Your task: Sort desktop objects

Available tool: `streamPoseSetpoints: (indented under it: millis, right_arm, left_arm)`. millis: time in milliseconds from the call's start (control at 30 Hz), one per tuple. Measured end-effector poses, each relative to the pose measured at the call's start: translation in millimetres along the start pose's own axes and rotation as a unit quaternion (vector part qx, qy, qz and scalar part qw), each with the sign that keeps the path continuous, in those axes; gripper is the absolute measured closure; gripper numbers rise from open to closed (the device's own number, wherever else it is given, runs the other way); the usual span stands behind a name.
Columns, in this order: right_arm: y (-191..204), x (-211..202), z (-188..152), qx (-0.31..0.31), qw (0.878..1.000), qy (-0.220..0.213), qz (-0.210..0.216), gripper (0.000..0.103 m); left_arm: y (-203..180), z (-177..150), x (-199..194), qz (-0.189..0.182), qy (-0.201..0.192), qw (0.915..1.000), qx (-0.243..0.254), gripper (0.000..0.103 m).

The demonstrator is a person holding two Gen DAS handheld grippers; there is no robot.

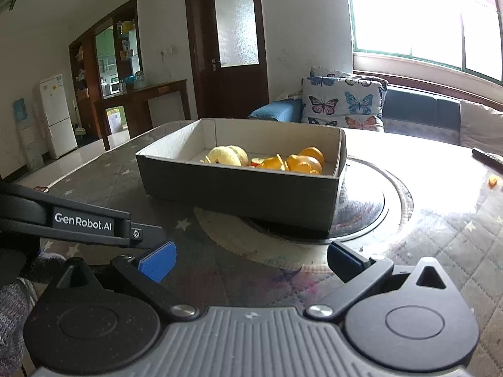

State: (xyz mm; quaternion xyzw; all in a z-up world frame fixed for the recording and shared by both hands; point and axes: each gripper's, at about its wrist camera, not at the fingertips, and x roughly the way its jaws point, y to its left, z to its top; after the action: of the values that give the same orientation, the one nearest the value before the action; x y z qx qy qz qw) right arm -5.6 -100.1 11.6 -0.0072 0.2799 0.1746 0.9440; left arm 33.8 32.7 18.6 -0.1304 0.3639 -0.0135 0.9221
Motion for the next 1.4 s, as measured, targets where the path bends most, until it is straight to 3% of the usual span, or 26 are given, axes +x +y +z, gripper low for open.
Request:
streamPoseSetpoints:
  millis: [700, 1400]
  right_arm:
    - [5.5, -0.2, -1.0, -0.009, 1.000, 0.008, -0.003, 0.000]
    - [3.9, 17.1, 2.3, 0.001, 1.000, 0.020, -0.002, 0.000]
  left_arm:
    - [-3.7, -3.2, -3.2, 0.060, -0.022, 0.9972, 0.038, 0.068]
    - [-4.4, 4.7, 9.3, 0.079, -0.014, 0.9952, 0.055, 0.068]
